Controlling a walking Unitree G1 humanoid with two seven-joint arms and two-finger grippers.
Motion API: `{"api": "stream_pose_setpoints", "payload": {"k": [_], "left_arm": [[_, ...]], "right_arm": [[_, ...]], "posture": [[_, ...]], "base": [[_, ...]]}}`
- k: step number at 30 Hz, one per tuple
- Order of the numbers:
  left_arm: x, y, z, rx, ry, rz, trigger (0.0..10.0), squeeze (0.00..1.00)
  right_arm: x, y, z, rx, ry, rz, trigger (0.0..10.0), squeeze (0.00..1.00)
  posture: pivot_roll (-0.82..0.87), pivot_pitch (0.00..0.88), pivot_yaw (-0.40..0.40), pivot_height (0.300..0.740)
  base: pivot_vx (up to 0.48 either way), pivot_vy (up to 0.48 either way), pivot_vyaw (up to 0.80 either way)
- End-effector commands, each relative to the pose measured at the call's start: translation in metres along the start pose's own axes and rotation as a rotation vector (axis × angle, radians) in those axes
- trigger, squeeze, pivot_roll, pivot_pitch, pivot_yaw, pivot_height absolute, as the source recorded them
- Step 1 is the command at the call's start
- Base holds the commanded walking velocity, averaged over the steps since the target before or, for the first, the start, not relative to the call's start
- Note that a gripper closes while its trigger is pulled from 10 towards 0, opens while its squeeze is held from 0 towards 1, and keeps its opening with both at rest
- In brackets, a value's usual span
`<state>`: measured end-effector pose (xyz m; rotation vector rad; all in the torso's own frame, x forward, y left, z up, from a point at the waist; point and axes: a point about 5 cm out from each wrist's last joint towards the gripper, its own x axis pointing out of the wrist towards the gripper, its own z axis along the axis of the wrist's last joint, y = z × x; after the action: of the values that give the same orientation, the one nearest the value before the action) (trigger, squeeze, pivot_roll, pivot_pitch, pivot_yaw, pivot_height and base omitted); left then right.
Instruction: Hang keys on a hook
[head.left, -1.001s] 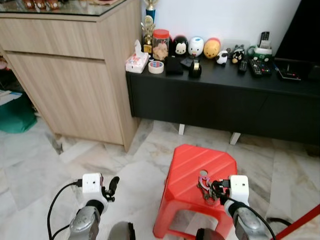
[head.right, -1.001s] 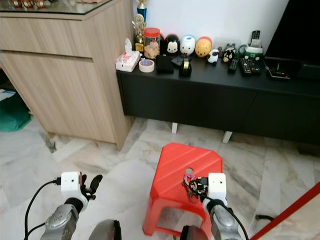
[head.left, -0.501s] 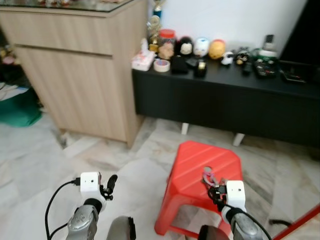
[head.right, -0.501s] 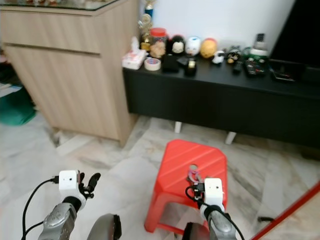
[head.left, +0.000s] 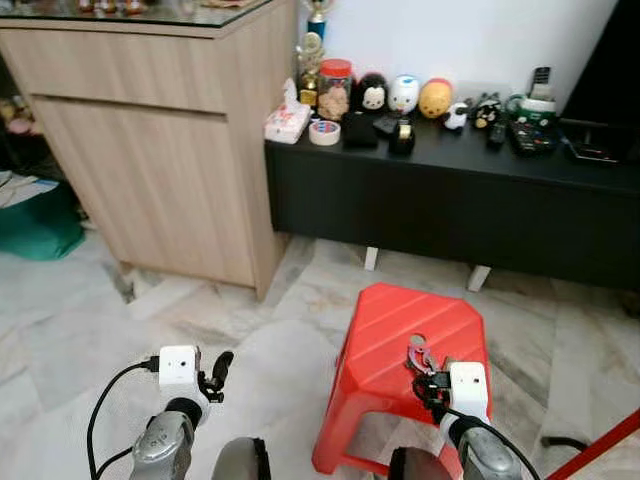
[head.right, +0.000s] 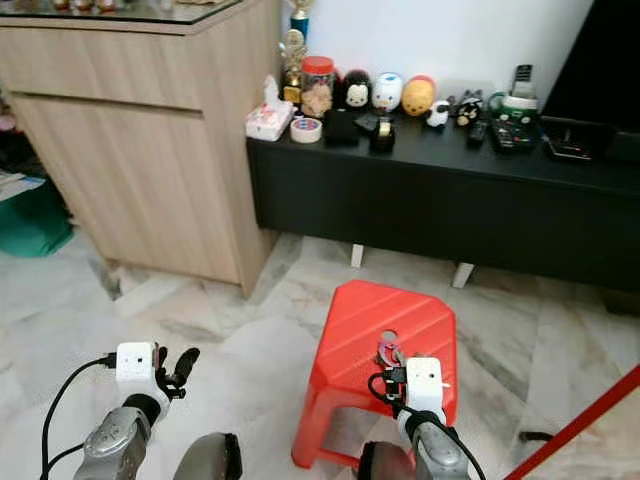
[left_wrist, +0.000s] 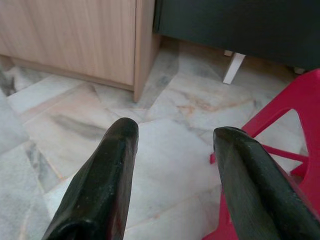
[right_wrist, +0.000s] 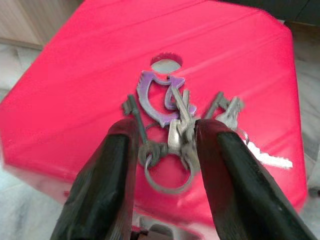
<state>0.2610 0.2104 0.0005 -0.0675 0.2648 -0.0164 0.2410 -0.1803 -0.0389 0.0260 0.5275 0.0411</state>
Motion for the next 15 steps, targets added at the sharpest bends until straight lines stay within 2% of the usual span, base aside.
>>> {"api": "stream_pose_setpoints", "payload": {"k": [1,8,15], "left_arm": [[-0.0015,0.0035,-0.0007,0.014,0.006,0.005,10.0,0.00],[-0.0016,0.0043,-0.0009,0.020,0.011,0.008,10.0,0.00],[-0.0009,0.0042,-0.0006,0.019,0.013,0.010,10.0,0.00]], "right_arm": [[0.0017,0.0012,0.0026,0.002,-0.002,0.001,10.0,0.00],[0.0013,0.0022,0.0013,0.001,0.002,0.002,10.0,0.00],[0.0006,0.0030,-0.0008,0.000,0.013,0.013,10.0,0.00]], "posture": [[0.03,0.000,-0.048,0.600],[0.03,0.000,-0.046,0.600],[0.03,0.000,-0.044,0.600]], "base": [[0.326,0.000,0.00],[0.313,0.000,0.00],[0.000,0.000,0.00]]}}
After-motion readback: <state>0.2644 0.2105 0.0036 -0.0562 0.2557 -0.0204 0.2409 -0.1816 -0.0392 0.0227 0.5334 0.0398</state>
